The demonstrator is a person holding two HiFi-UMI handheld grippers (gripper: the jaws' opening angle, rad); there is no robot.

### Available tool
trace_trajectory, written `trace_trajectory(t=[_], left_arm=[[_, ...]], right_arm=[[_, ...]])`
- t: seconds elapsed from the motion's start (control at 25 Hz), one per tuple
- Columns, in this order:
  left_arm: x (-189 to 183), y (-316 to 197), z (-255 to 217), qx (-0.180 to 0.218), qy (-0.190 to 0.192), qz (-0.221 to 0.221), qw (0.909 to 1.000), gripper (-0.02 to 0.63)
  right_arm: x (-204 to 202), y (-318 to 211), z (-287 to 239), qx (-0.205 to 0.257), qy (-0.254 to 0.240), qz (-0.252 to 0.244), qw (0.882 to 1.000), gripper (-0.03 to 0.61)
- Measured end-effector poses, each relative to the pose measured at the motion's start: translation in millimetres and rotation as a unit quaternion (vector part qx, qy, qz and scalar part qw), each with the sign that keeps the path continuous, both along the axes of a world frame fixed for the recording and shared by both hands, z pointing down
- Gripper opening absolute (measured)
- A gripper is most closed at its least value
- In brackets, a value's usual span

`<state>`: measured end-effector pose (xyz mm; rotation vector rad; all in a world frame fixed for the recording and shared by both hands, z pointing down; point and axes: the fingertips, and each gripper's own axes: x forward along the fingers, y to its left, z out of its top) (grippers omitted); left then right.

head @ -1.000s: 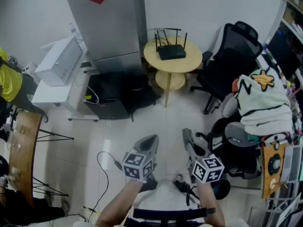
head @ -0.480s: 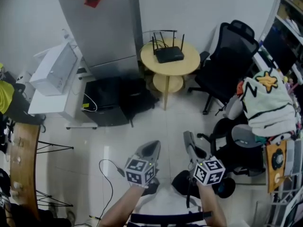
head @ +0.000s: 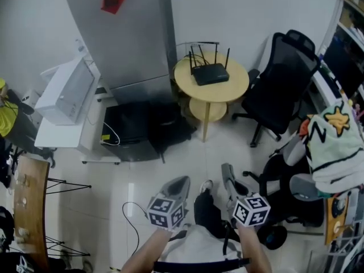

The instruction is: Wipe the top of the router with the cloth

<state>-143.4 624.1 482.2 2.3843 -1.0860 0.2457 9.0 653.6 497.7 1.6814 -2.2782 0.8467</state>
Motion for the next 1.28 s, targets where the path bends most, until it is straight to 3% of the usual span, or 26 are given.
trace_trajectory(t=[0.2,0.72,0.92,1.28], left_arm=[[8.3,-69.8,4.7,0.001,-0.005,-0.001,1.0,-0.003],[83.2,-276.6,-12.3,0.004,-0.007,-0.011,0.9999,-0.003],[103.5,-318.0,-12.1,0.005,-0.01,-0.01,0.9999,-0.003],[120.2,-362.0,-1.8,-0.003,-0.018,-0.006,0.9998,-0.003]], right_arm=[[-2.2,-82.3,-0.1,0.013,-0.005,-0.016,1.0,0.034],[59.8,-301.2,-18.4,0.028,-0.018,-0.043,0.999,0.034],[85.5,-343.7,-17.1,0.026,-0.026,-0.034,0.999,0.034],[108.2,-374.2,5.5,0.006,-0.042,-0.018,0.999,0.034]])
